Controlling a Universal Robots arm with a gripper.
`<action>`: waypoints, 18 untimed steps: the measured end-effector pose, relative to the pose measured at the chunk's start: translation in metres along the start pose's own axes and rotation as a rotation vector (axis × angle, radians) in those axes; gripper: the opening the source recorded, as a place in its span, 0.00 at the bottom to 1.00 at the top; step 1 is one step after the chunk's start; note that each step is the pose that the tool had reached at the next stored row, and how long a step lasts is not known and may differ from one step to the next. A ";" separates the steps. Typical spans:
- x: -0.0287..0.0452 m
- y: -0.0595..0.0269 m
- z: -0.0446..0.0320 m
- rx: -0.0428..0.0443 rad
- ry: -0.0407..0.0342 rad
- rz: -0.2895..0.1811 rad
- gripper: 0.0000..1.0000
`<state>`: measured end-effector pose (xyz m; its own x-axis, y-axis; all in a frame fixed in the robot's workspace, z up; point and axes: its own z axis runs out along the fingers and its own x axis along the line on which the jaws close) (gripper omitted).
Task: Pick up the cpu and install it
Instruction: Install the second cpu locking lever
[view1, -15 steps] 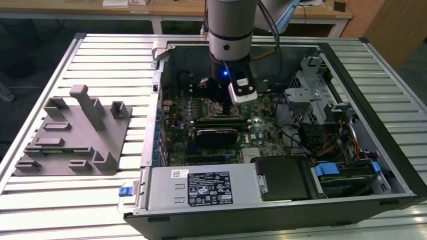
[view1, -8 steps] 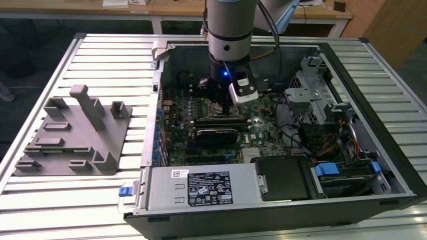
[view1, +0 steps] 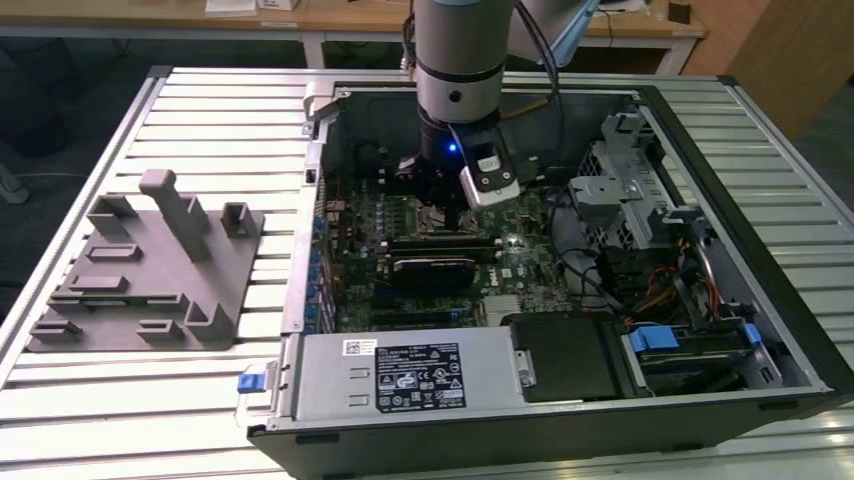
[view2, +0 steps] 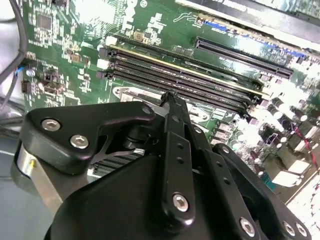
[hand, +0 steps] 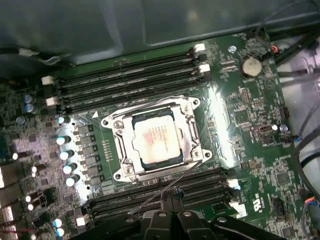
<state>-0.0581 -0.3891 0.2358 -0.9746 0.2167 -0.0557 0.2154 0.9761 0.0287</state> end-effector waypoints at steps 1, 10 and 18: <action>0.0000 0.0000 0.0001 -0.0010 0.0005 -0.018 0.11; 0.0001 -0.0001 0.0021 -0.0101 0.0053 -0.182 0.11; 0.0006 -0.0003 0.0060 -0.0179 0.0093 -0.321 0.11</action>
<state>-0.0583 -0.3892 0.2298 -0.9932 -0.1026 -0.0556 -0.1043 0.9941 0.0287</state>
